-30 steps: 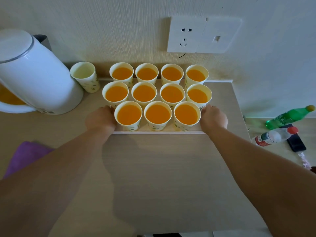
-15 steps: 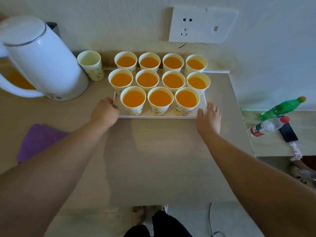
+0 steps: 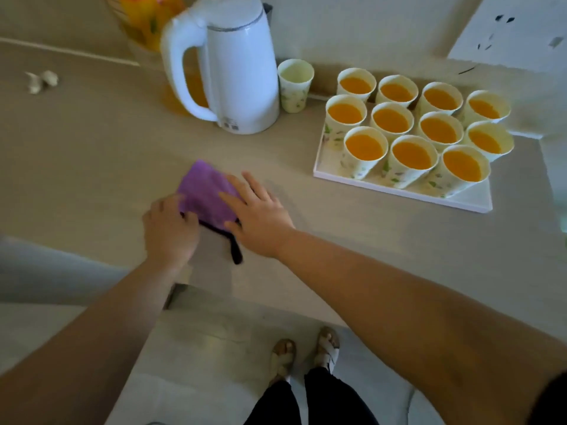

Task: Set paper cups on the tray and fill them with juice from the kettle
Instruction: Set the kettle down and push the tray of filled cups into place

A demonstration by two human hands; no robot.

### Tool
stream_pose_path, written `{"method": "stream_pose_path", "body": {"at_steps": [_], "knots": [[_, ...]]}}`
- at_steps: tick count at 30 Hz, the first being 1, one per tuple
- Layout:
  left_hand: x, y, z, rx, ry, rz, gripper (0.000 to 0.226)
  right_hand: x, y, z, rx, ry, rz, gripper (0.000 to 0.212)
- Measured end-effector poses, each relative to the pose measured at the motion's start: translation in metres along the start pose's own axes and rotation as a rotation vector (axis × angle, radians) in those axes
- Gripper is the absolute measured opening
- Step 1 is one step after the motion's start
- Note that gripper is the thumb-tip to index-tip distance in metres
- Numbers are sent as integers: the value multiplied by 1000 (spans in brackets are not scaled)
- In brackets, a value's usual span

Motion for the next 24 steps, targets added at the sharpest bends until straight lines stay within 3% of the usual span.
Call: {"method": "stream_pose_path", "body": {"at_steps": [5, 10, 15, 19, 21, 24], "knots": [[-13, 1, 2, -178, -49, 5, 38, 67, 27, 18, -284, -60, 177, 59], [-21, 1, -6, -265, -27, -38, 39, 41, 28, -8, -254, -14, 162, 54], [-18, 19, -20, -228, -1, 107, 39, 65, -2, -79, -149, 402, 82, 54], [-18, 22, -21, -219, -11, 158, 40, 86, -9, -88, -5, 674, -29, 56], [-20, 18, -20, -264, -16, 111, 38, 82, -2, -70, -37, 636, -2, 58], [-22, 11, -25, -382, -56, -11, 34, 60, 18, -27, -183, 339, 69, 59]]}}
Point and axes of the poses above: each hand's wrist, its own x-axis towards the middle knuckle, its own y-axis out of the palm, z = x × y, the point moved 6 cm from there along x, towards the middle knuckle, and after that the axes turned 7 degrees about z, right-handed, at the moved point
